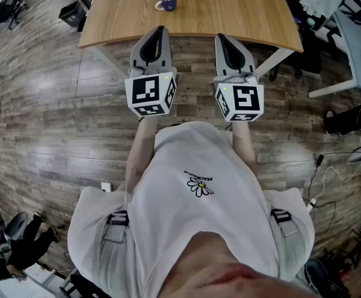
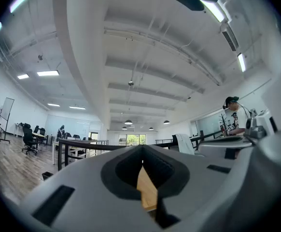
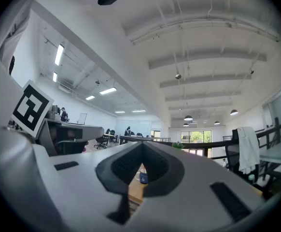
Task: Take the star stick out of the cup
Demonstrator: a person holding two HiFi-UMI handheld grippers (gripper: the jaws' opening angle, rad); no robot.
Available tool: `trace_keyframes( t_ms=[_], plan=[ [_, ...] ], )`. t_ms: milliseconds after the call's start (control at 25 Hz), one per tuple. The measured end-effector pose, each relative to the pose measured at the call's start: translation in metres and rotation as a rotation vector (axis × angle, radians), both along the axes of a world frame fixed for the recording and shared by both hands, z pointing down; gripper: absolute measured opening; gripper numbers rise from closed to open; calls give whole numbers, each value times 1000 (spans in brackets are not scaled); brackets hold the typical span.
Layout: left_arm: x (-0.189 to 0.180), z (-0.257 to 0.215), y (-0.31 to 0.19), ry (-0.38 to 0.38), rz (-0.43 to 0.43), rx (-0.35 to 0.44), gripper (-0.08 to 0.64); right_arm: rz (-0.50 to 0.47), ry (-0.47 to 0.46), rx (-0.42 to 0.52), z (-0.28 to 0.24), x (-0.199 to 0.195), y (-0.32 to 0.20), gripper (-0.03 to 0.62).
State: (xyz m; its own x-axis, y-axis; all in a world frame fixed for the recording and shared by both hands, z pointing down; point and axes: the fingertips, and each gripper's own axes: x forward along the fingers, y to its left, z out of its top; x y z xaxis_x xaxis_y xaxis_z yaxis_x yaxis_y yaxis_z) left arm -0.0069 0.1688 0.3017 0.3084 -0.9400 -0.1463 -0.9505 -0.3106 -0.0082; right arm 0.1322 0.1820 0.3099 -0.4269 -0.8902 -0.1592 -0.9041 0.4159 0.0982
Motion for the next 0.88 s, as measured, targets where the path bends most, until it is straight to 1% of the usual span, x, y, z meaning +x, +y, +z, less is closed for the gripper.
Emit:
trace_keyframes(
  t_ms=[120,320,520,600,640,720,800,880],
  plan=[
    [-3,-6,-3,-2,-5,19,15,-20,-28,-10,-2,-2,-3,5],
    [2,-12,-1,-15,-4,54,15,-41,-34,-23,0,-1,-3,5],
    [9,-6,3,-24,11,39,15,-64,-74,-67,13,0,-3,5],
    [7,-2,4,-34,7,34,15,-59,-73,-51,12,-1,-2,5],
    [5,0,4,-29,3,26,15,-57,-68,-38,11,-3,-1,5],
    [-1,4,4,2,-1,7,15,-59,-44,-22,13,-6,0,6],
    [-8,5,3,31,-13,-6,15,-64,-25,-26,16,-8,-2,6],
    [-15,6,0,36,-36,-8,15,-75,-30,-39,20,-9,-4,6]
  ],
)
